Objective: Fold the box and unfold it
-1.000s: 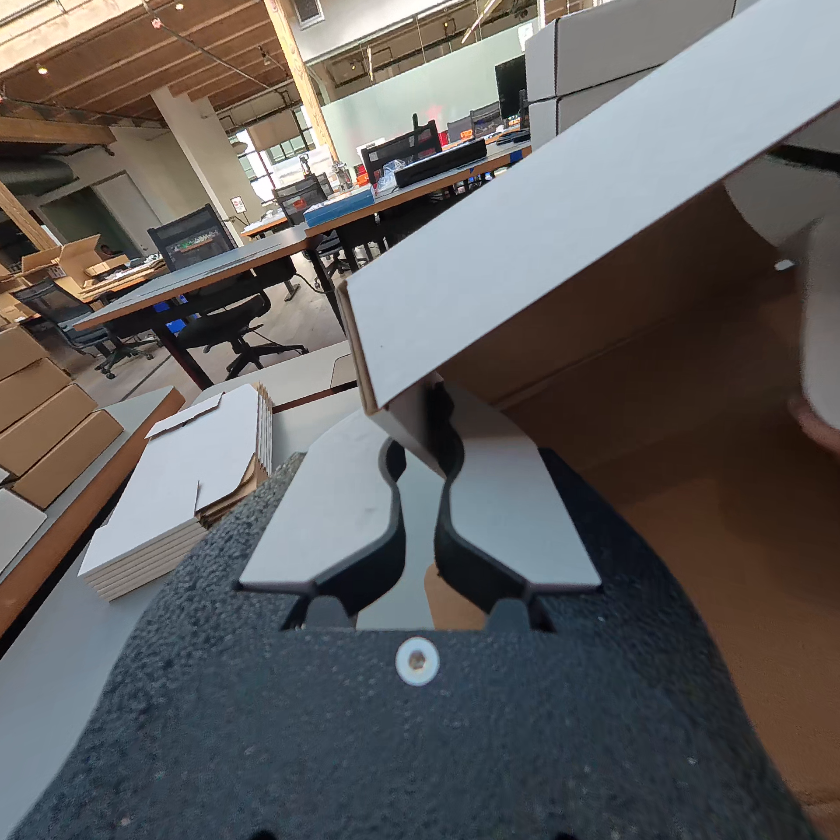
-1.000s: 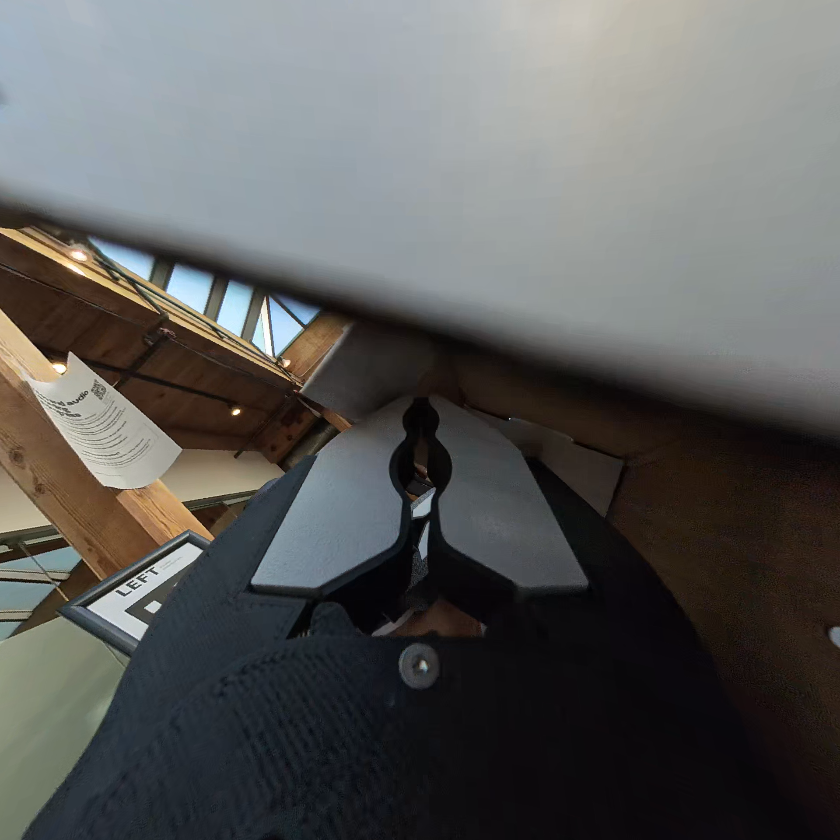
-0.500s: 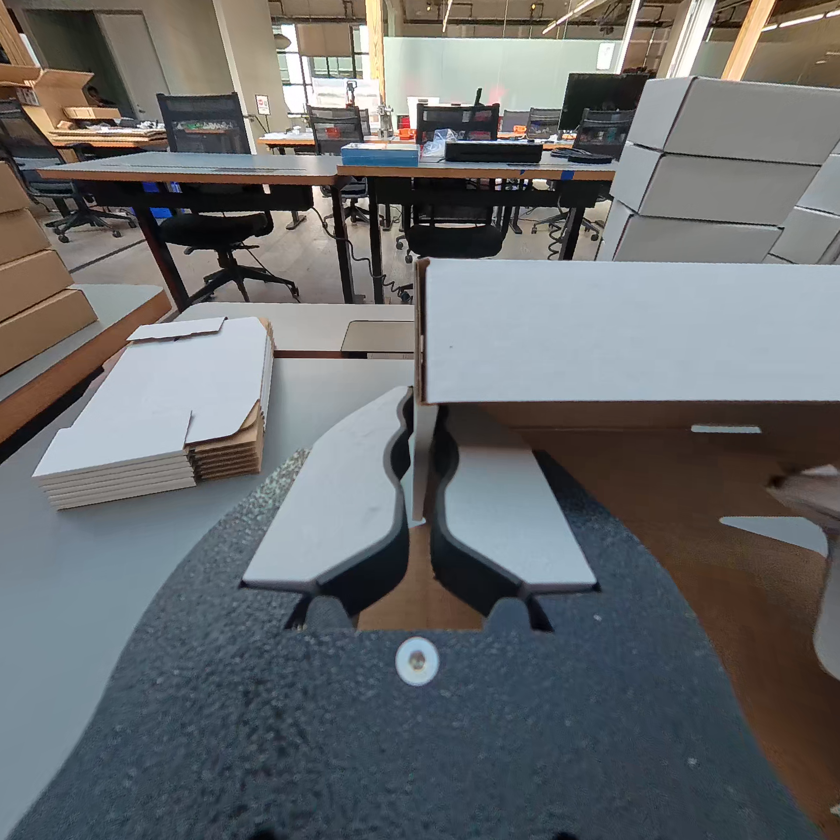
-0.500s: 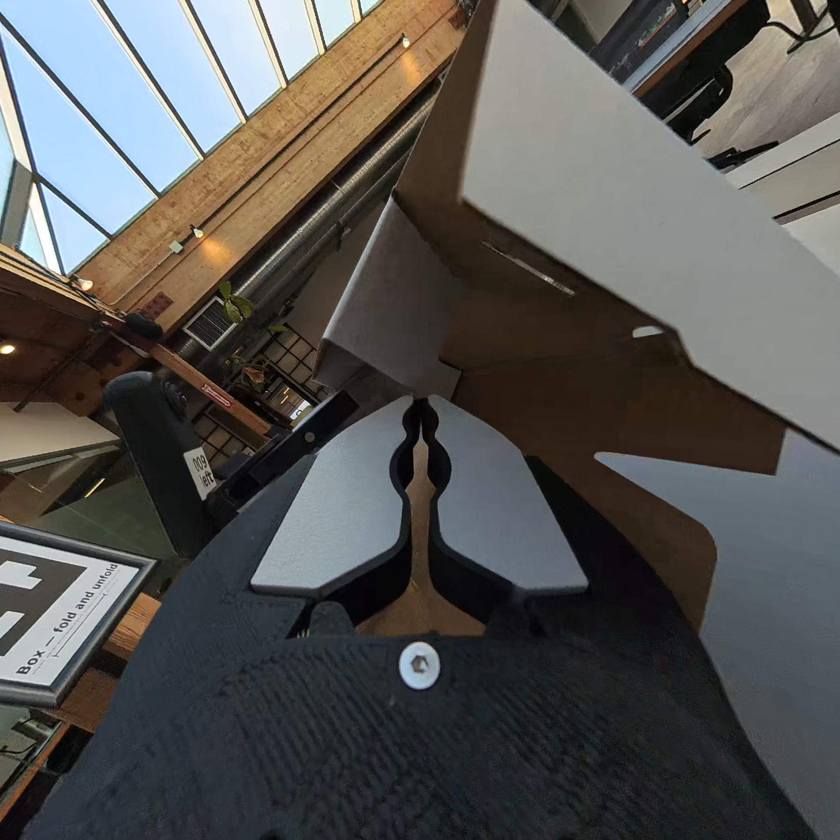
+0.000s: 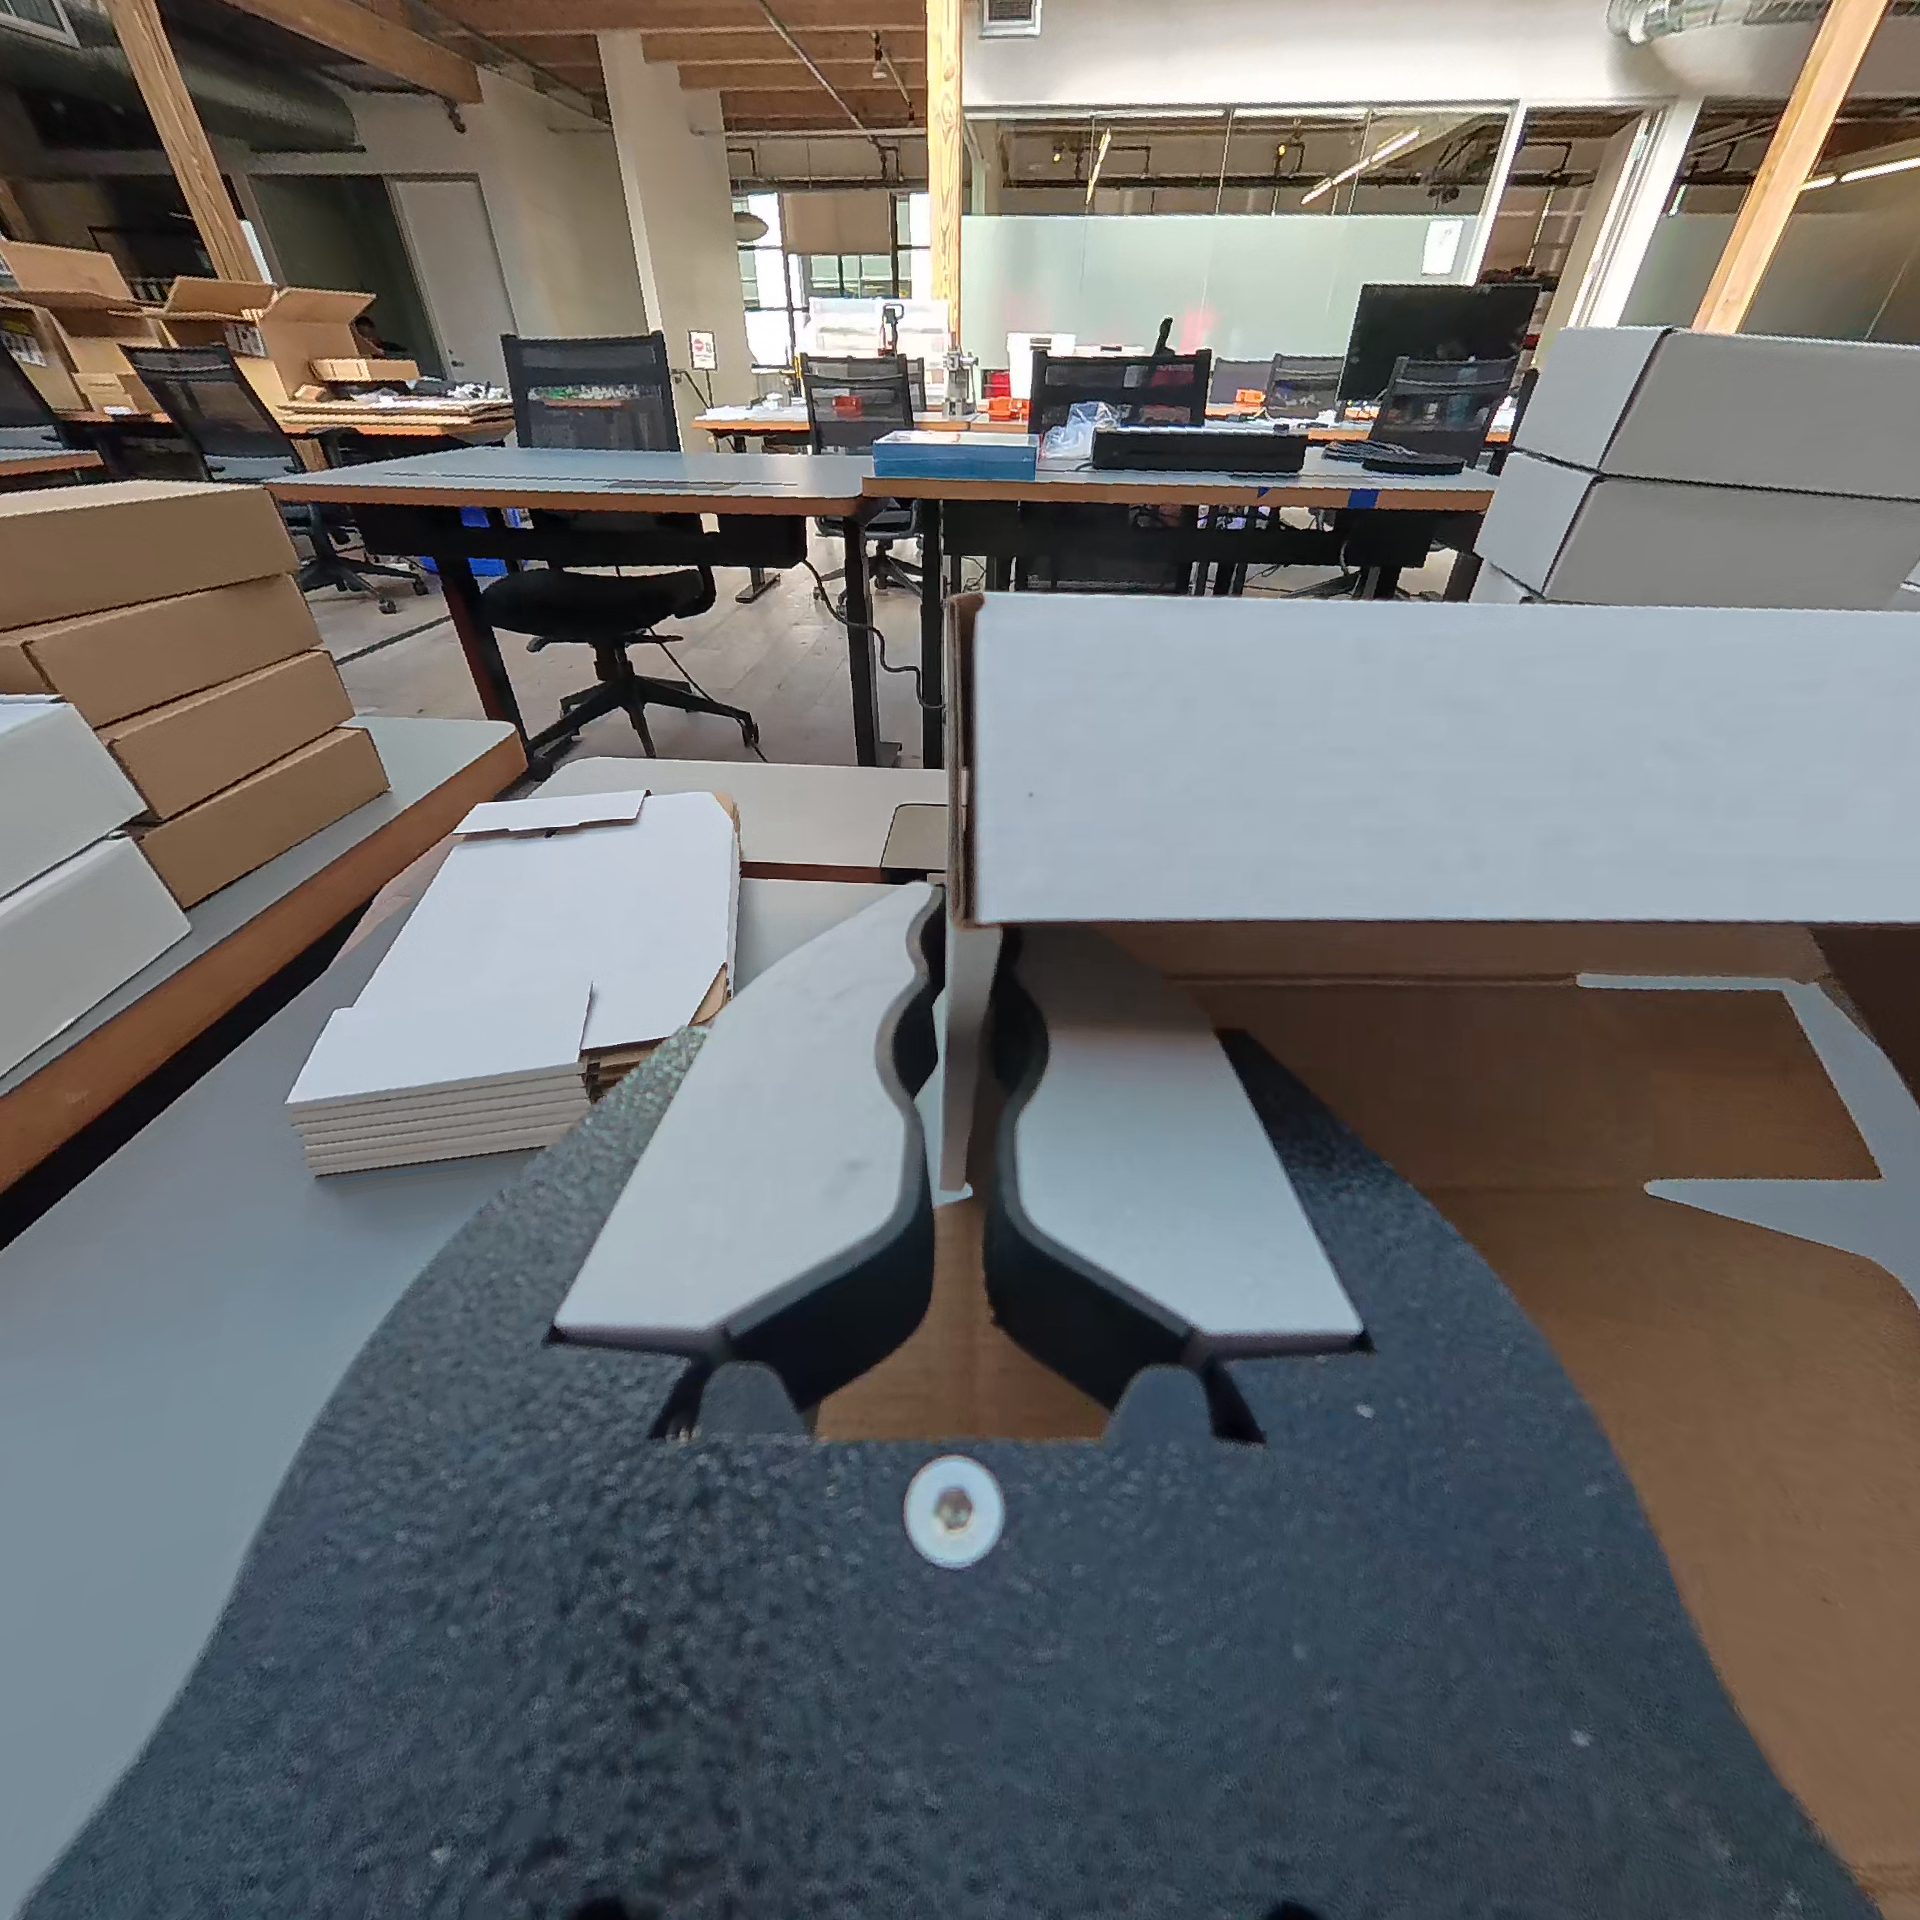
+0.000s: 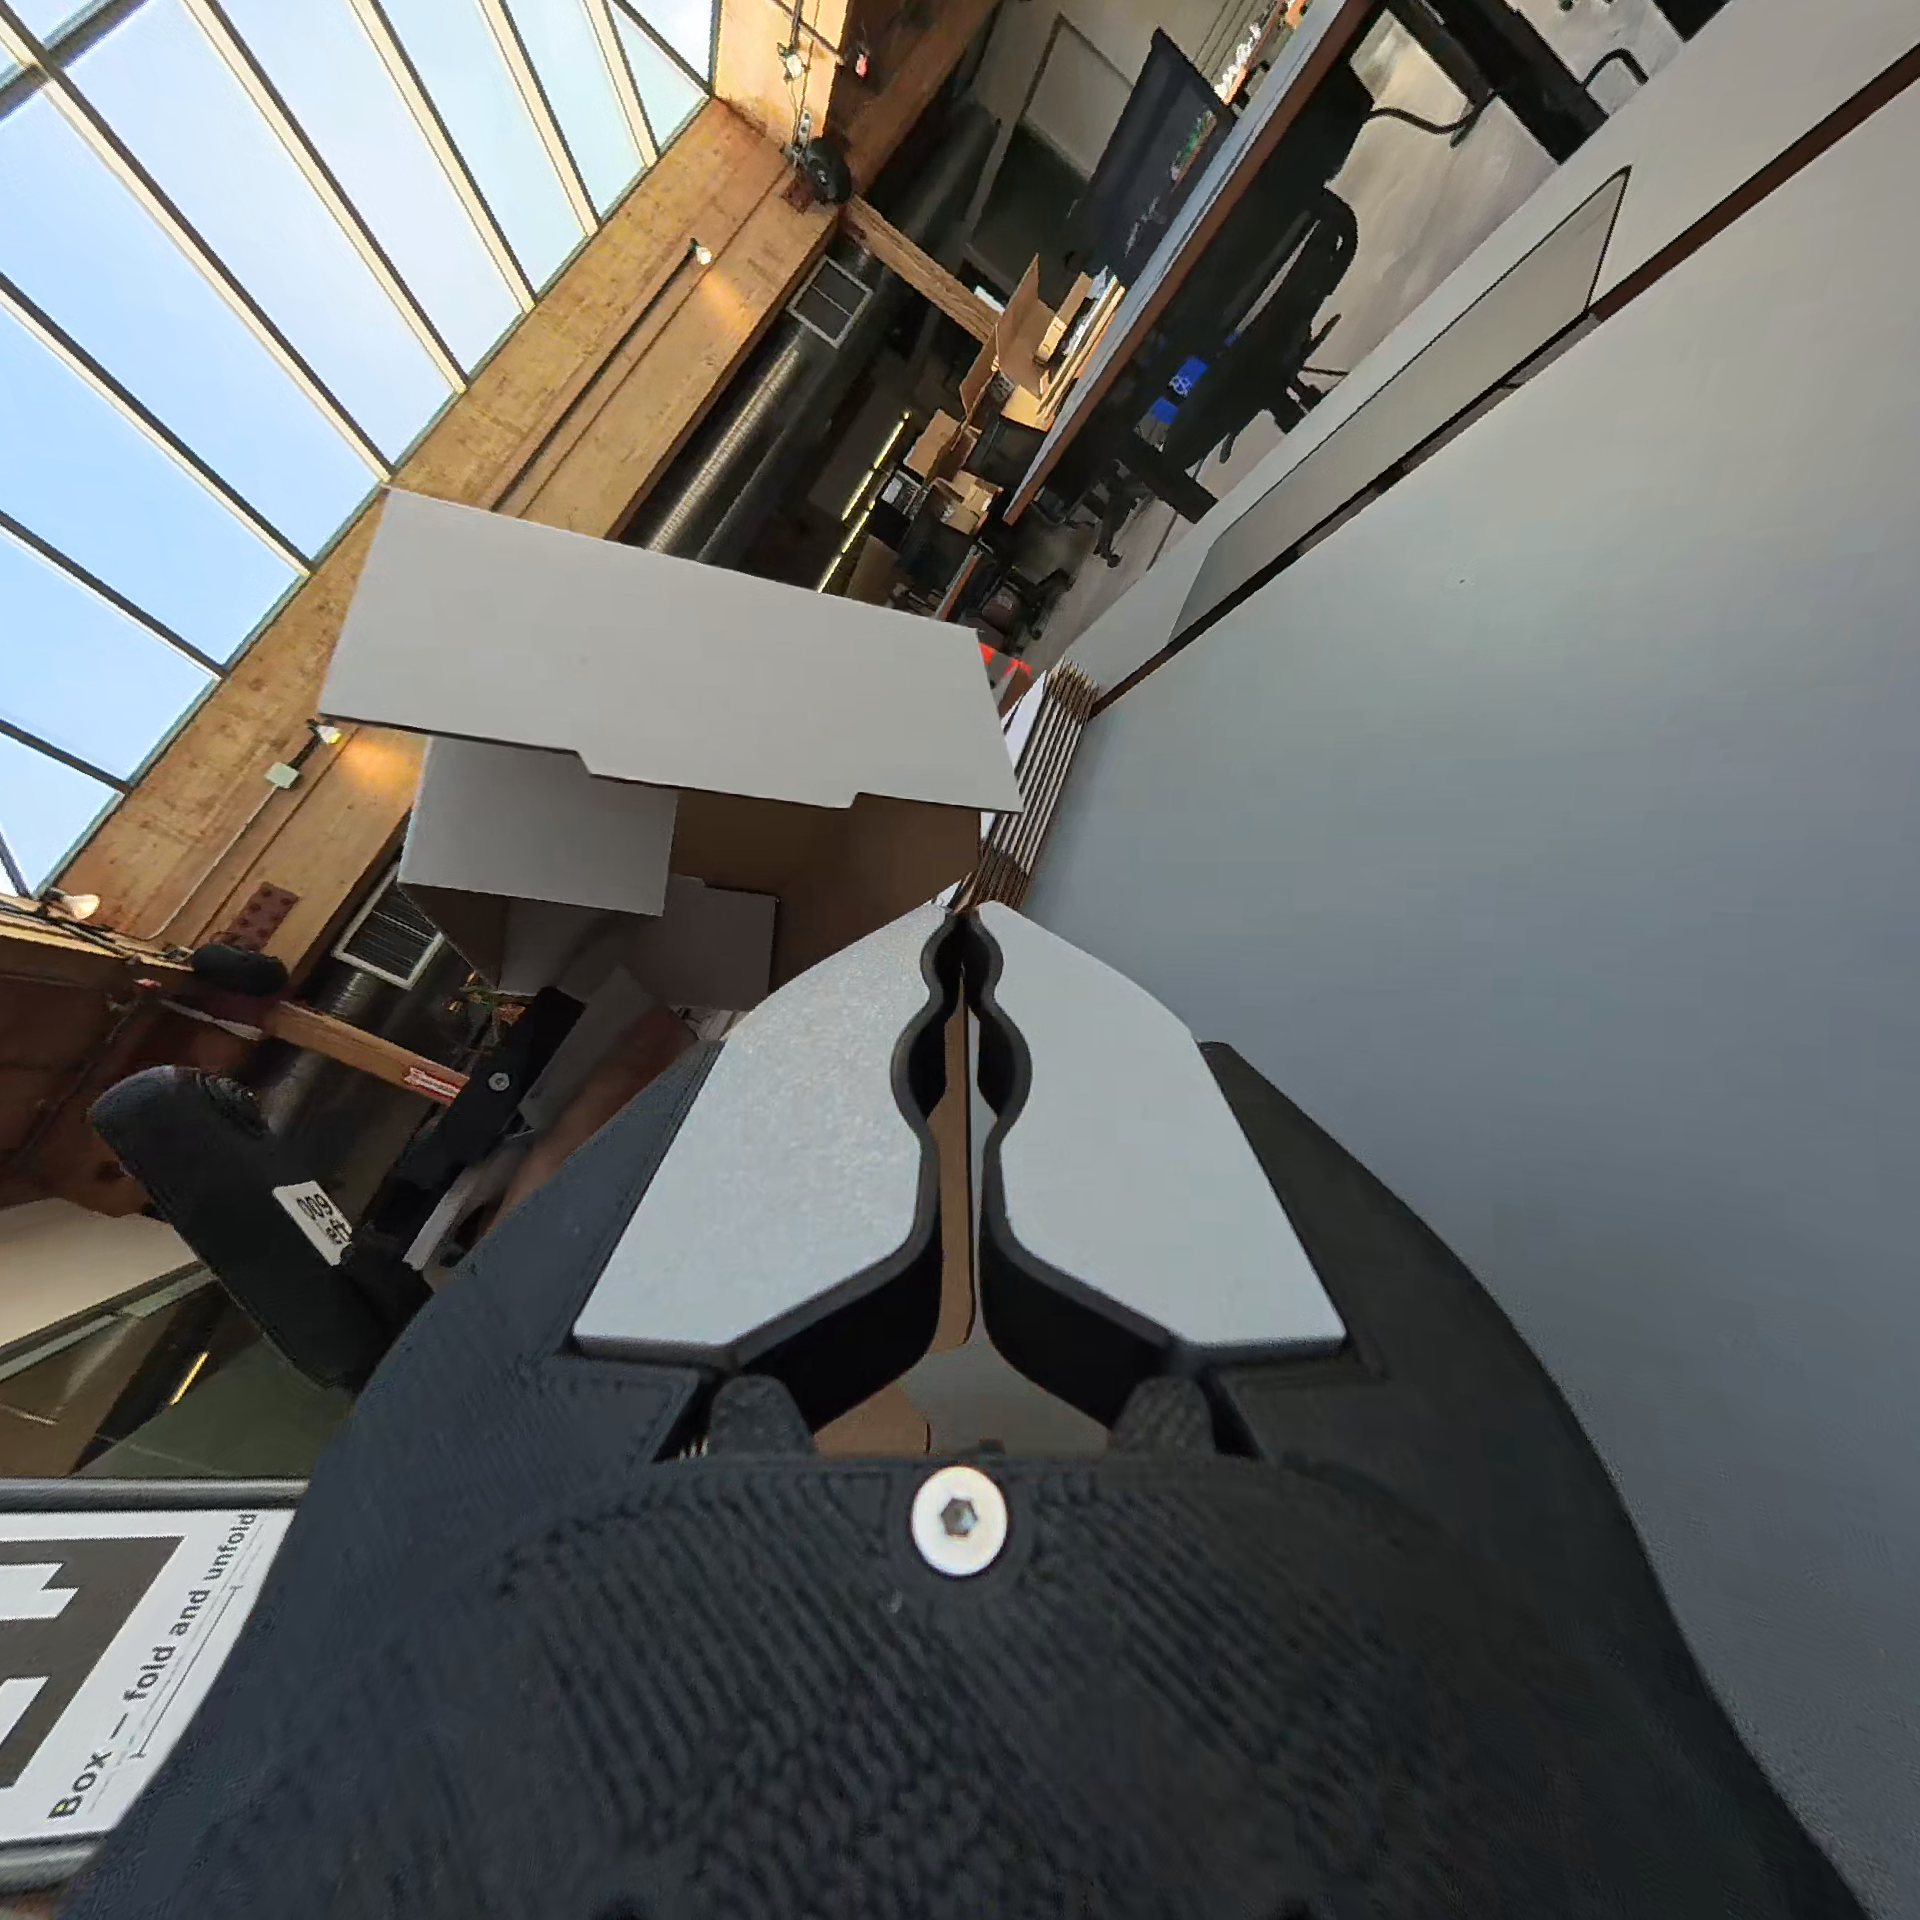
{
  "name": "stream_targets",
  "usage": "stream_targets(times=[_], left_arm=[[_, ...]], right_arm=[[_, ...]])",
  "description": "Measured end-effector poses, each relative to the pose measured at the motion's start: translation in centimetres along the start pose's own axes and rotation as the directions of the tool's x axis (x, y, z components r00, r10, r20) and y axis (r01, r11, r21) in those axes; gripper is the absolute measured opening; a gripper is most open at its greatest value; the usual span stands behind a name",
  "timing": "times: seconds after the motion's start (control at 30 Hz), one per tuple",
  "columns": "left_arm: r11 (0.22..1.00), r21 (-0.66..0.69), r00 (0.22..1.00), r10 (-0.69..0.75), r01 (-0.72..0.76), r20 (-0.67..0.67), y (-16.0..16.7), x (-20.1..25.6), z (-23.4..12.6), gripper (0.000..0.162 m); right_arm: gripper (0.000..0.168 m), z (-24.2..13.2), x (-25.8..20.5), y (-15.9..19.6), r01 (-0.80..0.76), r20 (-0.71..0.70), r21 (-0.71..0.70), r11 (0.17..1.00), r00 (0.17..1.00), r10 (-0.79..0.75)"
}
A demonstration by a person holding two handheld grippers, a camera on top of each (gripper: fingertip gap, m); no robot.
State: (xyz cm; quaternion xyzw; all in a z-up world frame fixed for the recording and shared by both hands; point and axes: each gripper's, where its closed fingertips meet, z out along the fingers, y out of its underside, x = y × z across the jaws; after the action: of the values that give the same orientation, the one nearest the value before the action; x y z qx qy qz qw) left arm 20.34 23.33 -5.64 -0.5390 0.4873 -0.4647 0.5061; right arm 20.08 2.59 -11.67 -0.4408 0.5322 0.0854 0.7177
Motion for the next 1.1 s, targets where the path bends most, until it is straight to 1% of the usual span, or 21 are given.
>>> stream_targets(times=[0.17, 0.43, 0.67, 0.97, 1.1], left_arm=[[1.0, 0.014, 1.0, -0.003, 0.003, -0.026, 0.0, 0.4, -0.2, 0.005], [1.0, 0.004, 0.998, 0.007, -0.007, -0.063, 0.6, 1.0, -0.3, 0.005], [1.0, -0.005, 0.998, 0.018, -0.019, -0.061, 1.0, 1.0, -0.2, 0.005], [0.999, -0.025, 0.998, 0.022, -0.023, -0.053, 1.7, 1.0, -0.1, 0.005], [0.999, -0.051, 0.998, -0.003, 0.0, -0.062, 2.3, 1.1, 0.0, 0.005]], right_arm=[[0.0, 0.4, 1.8, 0.4, -0.087, -0.003, -0.018, 0.996, 0.996, 0.087], [0.0, 0.6, 1.7, 0.3, -0.113, 0.029, -0.013, 0.994, 0.993, 0.113], [0.0, 0.5, 1.5, 0.4, -0.063, 0.027, 0.007, 0.998, 0.998, 0.063], [0.0, 0.0, 0.4, -0.5, 0.076, 0.017, 0.153, 0.985, 0.997, -0.08], [0.0, -0.1, 0.4, -0.6, 0.173, -0.037, 0.197, 0.965, 0.985, -0.169]])
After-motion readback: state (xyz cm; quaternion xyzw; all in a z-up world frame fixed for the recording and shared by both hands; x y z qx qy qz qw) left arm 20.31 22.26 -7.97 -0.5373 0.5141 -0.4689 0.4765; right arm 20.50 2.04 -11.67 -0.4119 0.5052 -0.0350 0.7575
